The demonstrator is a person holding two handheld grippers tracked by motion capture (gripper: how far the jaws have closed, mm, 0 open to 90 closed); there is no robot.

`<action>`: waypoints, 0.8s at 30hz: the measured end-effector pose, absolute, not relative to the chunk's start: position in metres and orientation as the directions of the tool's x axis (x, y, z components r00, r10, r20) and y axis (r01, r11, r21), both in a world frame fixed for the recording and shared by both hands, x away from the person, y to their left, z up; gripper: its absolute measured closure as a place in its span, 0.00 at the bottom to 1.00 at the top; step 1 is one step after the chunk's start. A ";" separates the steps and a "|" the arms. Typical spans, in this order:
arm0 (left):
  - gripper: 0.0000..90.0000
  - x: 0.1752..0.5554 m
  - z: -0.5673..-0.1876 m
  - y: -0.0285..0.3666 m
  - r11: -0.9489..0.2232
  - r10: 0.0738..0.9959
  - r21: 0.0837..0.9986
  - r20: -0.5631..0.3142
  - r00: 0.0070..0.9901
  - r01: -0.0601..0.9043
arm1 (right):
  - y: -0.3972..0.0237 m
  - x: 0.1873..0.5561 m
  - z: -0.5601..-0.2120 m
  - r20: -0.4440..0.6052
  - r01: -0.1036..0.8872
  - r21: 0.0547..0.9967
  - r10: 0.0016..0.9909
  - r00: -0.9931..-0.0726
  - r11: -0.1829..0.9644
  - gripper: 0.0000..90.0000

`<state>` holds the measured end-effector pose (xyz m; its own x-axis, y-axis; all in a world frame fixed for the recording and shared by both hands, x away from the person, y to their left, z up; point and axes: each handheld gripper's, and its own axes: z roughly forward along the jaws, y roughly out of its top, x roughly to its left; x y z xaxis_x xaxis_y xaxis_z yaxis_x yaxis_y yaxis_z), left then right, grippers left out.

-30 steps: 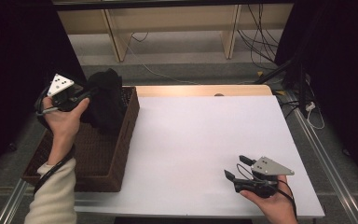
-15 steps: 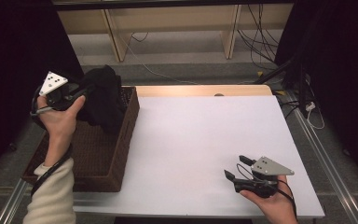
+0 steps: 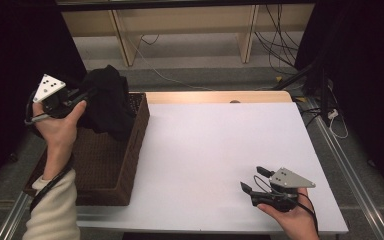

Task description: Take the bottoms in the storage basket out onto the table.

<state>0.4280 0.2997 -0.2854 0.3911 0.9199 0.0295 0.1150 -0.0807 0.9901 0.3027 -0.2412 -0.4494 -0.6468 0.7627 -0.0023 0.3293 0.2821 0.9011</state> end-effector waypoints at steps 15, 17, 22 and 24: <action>0.94 0.418 -0.274 0.299 -0.075 0.918 0.995 0.042 0.395 0.069 | -0.241 0.303 -0.449 -0.002 0.329 0.901 0.763 -0.647 0.281 0.28; 0.94 0.416 -0.272 0.299 -0.078 0.916 0.995 0.047 0.398 0.062 | -0.241 0.303 -0.449 -0.002 0.329 0.901 0.763 -0.647 0.281 0.28; 0.94 0.413 -0.269 0.297 -0.078 0.914 0.996 0.053 0.401 0.047 | -0.241 0.302 -0.449 -0.002 0.328 0.902 0.764 -0.645 0.280 0.28; 0.94 0.412 -0.268 0.297 -0.077 0.915 0.996 0.054 0.401 0.041 | -0.241 0.303 -0.449 -0.003 0.327 0.903 0.764 -0.646 0.279 0.28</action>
